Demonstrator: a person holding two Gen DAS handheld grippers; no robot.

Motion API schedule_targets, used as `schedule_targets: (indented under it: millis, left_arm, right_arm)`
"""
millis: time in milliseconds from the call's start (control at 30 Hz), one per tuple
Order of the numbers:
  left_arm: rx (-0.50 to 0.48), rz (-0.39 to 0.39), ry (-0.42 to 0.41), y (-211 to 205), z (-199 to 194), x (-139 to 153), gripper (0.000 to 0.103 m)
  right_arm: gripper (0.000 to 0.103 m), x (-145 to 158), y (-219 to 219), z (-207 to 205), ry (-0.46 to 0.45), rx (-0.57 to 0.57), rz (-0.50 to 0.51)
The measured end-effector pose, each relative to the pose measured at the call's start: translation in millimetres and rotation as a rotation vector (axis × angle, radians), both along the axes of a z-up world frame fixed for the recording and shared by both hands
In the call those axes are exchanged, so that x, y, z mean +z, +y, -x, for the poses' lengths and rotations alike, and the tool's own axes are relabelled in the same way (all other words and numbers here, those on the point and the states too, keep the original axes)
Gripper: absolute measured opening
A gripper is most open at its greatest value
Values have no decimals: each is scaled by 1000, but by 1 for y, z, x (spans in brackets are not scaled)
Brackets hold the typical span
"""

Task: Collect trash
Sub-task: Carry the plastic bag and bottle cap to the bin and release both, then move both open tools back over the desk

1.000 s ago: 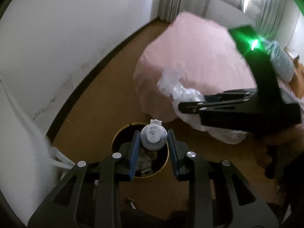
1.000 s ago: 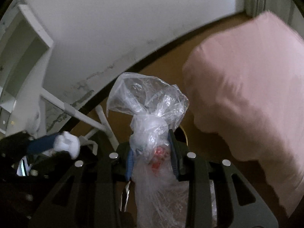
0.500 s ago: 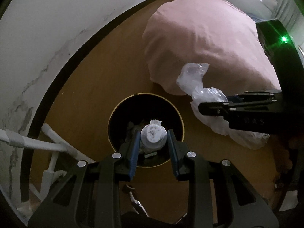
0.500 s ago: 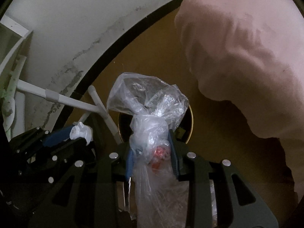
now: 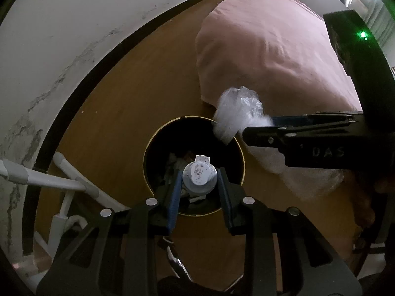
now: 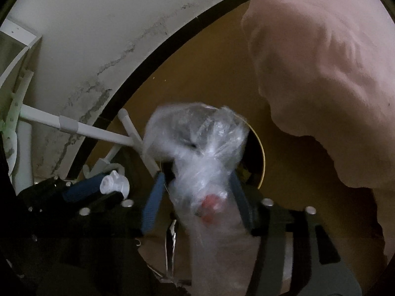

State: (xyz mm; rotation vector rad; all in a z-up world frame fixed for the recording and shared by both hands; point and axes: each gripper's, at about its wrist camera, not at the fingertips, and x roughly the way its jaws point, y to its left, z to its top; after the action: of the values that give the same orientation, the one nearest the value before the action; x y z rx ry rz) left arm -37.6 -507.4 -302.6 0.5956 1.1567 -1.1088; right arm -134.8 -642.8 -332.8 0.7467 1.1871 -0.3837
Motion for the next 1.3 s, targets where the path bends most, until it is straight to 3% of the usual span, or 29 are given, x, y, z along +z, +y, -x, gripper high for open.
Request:
schedule_targets:
  millis: [333, 467, 633, 700, 800, 900, 1033, 1133, 1300]
  left_arm:
    - [-20, 15, 4, -3, 5, 7, 30]
    - [-18, 33, -21, -10, 11, 21, 58]
    - [-58, 85, -51, -6, 30, 62, 77]
    - [-82, 123, -94, 3, 42, 91, 88]
    - [-94, 179, -145, 29, 54, 141, 92]
    - [-64, 241, -180, 74, 47, 188, 95]
    - [81, 265, -279, 160, 10, 229, 96]
    - [220, 236, -335, 223, -25, 241, 96]
    - [539, 142, -396, 357, -87, 245, 96]
  right_arm:
    - [63, 27, -11, 14, -51, -64, 28]
    - [63, 46, -18, 34, -72, -102, 52]
    - [69, 84, -17, 58, -95, -126, 127]
    - [70, 105, -14, 65, -117, -119, 163]
    - [71, 144, -3, 65, -159, -86, 226]
    - [76, 184, 25, 47, -213, -4, 282]
    - [78, 226, 89, -7, -302, 181, 318]
    - [82, 248, 166, -67, -385, 411, 305]
    - [82, 253, 291, -147, -435, 751, 284]
